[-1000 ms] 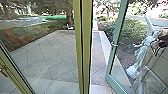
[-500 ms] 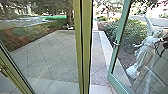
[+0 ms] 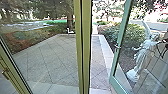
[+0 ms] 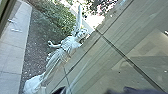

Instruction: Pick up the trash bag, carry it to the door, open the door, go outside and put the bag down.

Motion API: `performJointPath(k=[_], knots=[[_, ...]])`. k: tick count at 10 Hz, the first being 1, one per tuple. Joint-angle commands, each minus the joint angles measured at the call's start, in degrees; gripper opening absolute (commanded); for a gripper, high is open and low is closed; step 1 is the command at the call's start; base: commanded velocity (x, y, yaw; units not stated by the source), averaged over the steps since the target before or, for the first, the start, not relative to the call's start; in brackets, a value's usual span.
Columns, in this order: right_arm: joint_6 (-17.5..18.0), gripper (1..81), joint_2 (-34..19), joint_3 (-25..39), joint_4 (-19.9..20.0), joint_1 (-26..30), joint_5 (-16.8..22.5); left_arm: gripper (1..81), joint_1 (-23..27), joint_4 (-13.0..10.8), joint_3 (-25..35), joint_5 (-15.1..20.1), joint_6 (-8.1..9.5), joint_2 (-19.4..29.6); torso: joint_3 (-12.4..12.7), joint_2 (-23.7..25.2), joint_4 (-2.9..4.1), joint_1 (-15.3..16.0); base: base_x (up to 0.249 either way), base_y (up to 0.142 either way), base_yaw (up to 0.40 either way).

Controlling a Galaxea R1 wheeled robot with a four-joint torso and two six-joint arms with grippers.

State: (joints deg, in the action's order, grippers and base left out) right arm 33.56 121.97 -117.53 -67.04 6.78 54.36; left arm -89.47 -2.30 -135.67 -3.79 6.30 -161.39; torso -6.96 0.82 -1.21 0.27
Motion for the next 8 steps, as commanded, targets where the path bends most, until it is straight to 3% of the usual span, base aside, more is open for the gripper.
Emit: performJointPath(k=[1, 3, 5, 8], knots=[[-0.07, 81.1, -1.68, -0.74, -2.12, 8.55, -2.01, 1.0, 1.00, 0.11, 1.11, 3.62, 0.20, 0.97, 0.00, 0.00, 0.00, 0.00, 0.000, 0.000, 0.000], [-0.68, 81.1, -0.23, -10.54, -3.98, 7.58, -9.77, 1.0, 0.91, 0.11, 1.11, 3.62, 0.20, 0.98, -0.04, 0.00, 0.00, -0.02, 0.000, 0.000, 0.000], [-2.53, 81.1, 1.98, -17.09, -3.18, 6.97, -14.08, 1.0, 0.83, 0.19, 1.55, 3.62, 0.12, 0.89, -0.04, 0.00, 0.00, -0.02, 0.000, 0.000, 0.000], [-4.64, 81.1, 2.79, -21.32, -3.19, 6.53, -16.12, 1.0, 0.56, 0.19, 1.63, 3.62, 0.28, 0.98, -0.04, 0.00, 0.00, -0.02, 0.000, 0.000, 0.000]])
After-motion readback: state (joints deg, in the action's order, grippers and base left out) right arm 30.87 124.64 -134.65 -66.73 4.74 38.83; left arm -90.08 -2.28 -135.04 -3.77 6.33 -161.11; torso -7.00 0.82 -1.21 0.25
